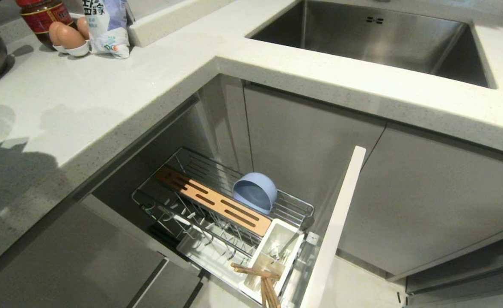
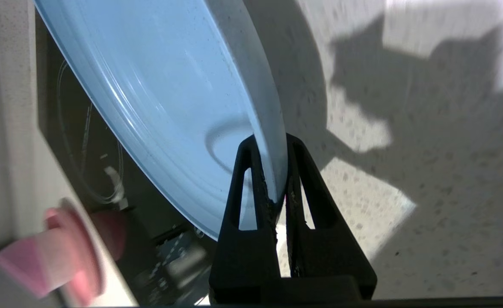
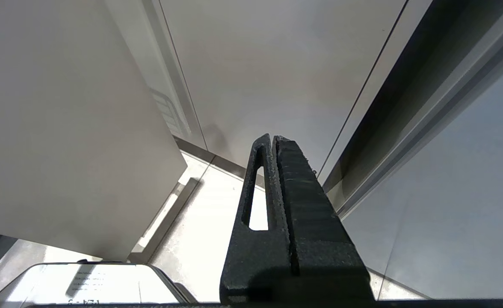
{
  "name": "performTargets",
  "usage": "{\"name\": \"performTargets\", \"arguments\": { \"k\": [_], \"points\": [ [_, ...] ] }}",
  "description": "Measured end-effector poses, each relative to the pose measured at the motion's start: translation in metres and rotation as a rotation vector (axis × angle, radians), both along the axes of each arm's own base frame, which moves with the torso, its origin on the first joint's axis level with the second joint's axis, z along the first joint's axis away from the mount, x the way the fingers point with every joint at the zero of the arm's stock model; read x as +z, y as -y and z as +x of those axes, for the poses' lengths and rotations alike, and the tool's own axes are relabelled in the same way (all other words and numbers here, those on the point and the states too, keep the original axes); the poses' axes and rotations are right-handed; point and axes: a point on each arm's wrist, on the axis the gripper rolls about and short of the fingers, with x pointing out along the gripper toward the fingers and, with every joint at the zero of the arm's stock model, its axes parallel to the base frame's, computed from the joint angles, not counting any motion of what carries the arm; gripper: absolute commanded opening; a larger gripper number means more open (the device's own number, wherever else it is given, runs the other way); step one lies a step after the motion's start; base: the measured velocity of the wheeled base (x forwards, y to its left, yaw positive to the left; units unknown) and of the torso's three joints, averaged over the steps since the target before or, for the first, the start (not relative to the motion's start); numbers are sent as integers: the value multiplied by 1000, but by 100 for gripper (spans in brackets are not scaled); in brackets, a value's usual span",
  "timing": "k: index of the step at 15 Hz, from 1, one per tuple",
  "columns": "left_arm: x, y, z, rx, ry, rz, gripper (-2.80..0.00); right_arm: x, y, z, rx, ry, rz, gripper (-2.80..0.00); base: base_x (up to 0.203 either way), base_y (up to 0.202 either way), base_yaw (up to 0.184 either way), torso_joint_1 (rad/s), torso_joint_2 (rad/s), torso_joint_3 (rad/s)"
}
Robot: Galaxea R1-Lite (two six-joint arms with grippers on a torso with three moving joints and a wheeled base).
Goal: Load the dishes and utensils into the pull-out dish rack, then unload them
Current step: Take the plate out of the cupboard
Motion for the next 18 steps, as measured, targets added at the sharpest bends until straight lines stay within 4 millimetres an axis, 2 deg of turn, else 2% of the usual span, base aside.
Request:
{"name": "performTargets", "arguments": {
  "k": [9,18],
  "points": [
    [-13,10,28,-2,-92,38,-280,0,0,0,0,0,0,-280,0,0,0,0,0,0],
    [-16,17,36,-25,-102,39,-280,0,0,0,0,0,0,-280,0,0,0,0,0,0]
  ]
}}
